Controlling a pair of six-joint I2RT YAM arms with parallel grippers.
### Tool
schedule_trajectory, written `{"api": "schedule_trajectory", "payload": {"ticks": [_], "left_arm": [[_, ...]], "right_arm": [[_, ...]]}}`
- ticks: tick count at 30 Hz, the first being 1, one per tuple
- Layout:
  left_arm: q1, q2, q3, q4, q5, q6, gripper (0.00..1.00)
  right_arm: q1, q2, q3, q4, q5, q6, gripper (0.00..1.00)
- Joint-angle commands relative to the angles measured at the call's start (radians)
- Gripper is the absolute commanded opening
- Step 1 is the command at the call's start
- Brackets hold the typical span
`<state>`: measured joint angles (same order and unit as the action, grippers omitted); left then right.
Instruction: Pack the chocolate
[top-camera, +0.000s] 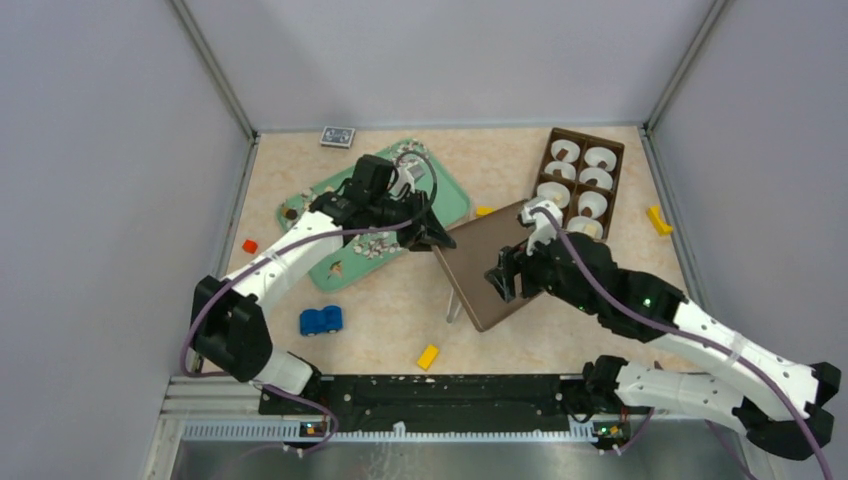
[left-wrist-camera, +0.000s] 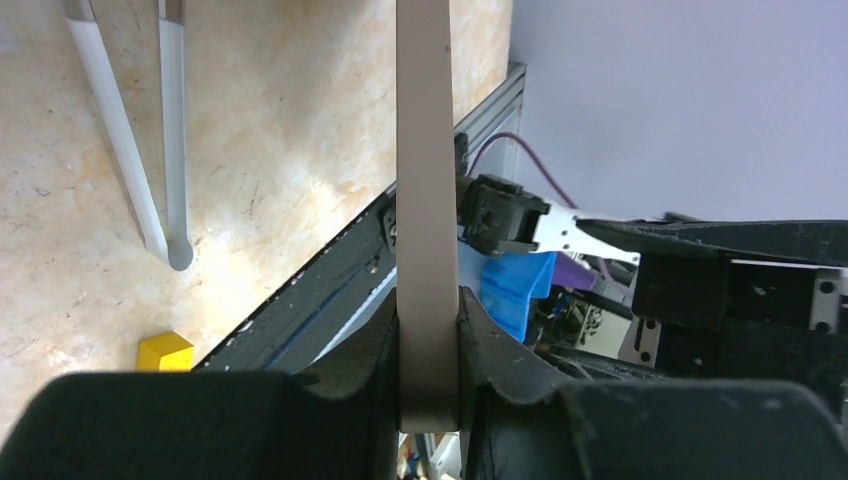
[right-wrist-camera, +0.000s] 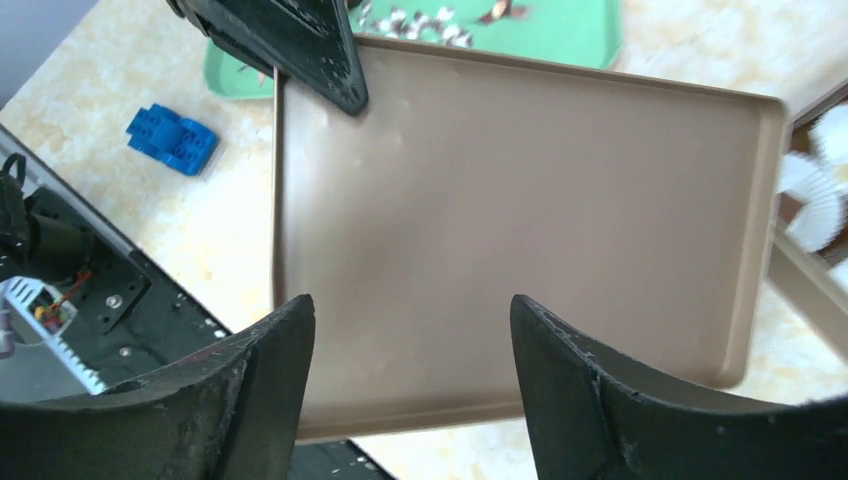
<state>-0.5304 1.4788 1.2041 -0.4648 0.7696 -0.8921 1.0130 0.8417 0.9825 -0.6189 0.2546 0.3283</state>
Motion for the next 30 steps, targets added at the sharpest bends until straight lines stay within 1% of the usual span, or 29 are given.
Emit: {"api": "schedule_trajectory", "payload": {"ticks": [1, 2, 5, 8, 9, 13, 15, 17, 19, 21, 23, 25, 26, 28, 30], "left_arm": [[0.027, -0.062, 0.16, -0.093, 0.022, -0.006, 0.08], [0.036, -0.07, 0.188, -0.122, 0.008, 0.0, 0.08], [0.084, -0.108, 0.243, -0.178, -0.014, 0.001, 0.07], [0.179, -0.152, 0.263, -0.201, -0.016, -0.013, 0.06], [0.217, -0.164, 0.265, -0.204, -0.013, -0.018, 0.06], [0.352, -0.199, 0.263, -0.217, 0.008, -0.035, 0.06], [0.405, -0.205, 0.252, -0.219, 0.022, -0.046, 0.06], [0.432, -0.21, 0.235, -0.214, 0.037, -0.058, 0.06], [0.449, -0.212, 0.221, -0.205, 0.051, -0.069, 0.07], [0.456, -0.212, 0.214, -0.201, 0.062, -0.076, 0.07], [0.458, -0.213, 0.213, -0.199, 0.066, -0.08, 0.07], [0.46, -0.22, 0.209, -0.192, 0.069, -0.085, 0.07], [0.461, -0.224, 0.208, -0.19, 0.071, -0.089, 0.07], [0.463, -0.232, 0.203, -0.188, 0.07, -0.091, 0.07], [0.463, -0.24, 0.195, -0.187, 0.068, -0.088, 0.07]], "right_arm": [[0.015, -0.134, -0.014, 0.088, 0.097, -0.175, 0.78], [0.014, -0.165, -0.038, 0.119, 0.113, -0.2, 0.8], [0.014, -0.238, -0.108, 0.226, 0.15, -0.263, 0.82], [0.015, -0.262, -0.143, 0.308, 0.163, -0.319, 0.82], [0.015, -0.262, -0.157, 0.338, 0.163, -0.366, 0.82], [0.015, -0.253, -0.249, 0.486, 0.101, -0.511, 0.82], [0.016, -0.239, -0.298, 0.565, 0.051, -0.561, 0.87], [0.028, -0.217, -0.332, 0.64, 0.03, -0.597, 0.89], [0.069, -0.183, -0.358, 0.701, 0.067, -0.66, 0.89], [0.145, -0.134, -0.394, 0.768, 0.173, -0.784, 0.9], [0.225, -0.054, -0.452, 0.896, 0.311, -0.996, 0.9], [0.251, 0.019, -0.521, 1.108, 0.404, -1.138, 0.92], [0.253, 0.051, -0.547, 1.235, 0.416, -1.185, 0.92], [0.253, 0.129, -0.586, 1.436, 0.441, -1.277, 0.91], [0.253, 0.229, -0.594, 1.575, 0.456, -1.357, 0.9]]}}
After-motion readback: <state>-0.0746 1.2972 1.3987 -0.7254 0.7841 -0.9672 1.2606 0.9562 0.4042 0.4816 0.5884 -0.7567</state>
